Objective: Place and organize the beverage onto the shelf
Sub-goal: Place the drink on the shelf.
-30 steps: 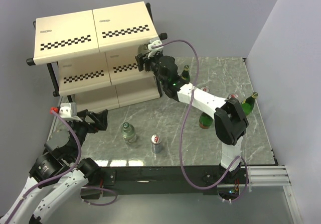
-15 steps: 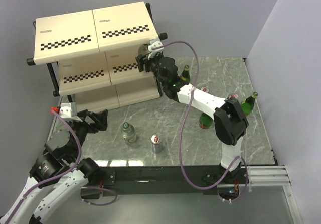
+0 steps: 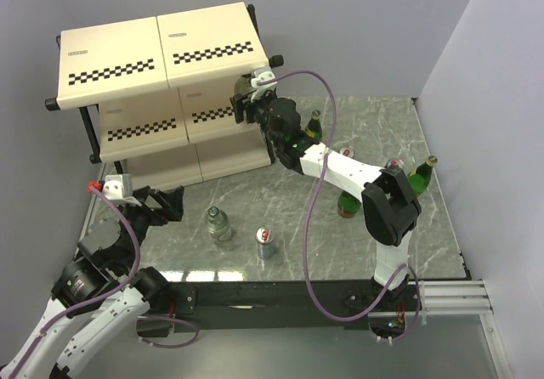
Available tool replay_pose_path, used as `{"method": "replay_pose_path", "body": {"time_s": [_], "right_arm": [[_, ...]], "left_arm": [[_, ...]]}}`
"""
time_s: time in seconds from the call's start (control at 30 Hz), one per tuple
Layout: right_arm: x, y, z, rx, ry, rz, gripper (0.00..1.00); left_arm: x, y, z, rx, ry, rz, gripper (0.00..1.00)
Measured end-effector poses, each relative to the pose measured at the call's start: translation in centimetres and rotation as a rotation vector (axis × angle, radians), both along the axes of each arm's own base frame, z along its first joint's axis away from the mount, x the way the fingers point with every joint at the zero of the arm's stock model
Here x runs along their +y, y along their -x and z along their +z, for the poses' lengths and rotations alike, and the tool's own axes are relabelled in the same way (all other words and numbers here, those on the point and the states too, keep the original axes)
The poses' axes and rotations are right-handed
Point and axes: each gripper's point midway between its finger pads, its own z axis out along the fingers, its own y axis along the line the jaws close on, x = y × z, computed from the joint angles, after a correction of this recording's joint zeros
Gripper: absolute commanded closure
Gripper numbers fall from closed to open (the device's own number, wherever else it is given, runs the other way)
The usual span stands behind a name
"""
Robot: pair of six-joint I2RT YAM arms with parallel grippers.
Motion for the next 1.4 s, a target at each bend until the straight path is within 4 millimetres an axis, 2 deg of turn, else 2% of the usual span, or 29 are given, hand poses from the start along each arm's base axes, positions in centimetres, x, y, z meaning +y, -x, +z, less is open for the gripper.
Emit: {"method": "replay_pose_path", "body": {"time_s": [0.37,0.53,0.7,1.13,1.4], "right_arm": [[0.0,0.0,0.0,-0.001,0.001,0.0,0.22],[-0.1,0.1,1.0,-0.021,-0.021,0.0,0.16],[-0.2,0.2,1.9,-0.041,-0.04,0.001,0.15],[-0.3,0.3,2.3,-0.048,-0.044,0.001,0.13],[-1.5,2.0,4.2,-0.082,-0.053,0.013,0.13]], "left_arm": [[0.1,0.1,0.1,-0.006,0.005,0.0,0.0],[0.1,0.2,0.2,-0.009,0.007,0.0,0.01],[0.1,0.2,0.2,-0.009,0.008,0.0,0.0],[0.1,0.2,0.2,-0.009,0.008,0.0,0.01],[-0.1,0.2,0.2,-0.01,0.009,-0.013,0.0]]}}
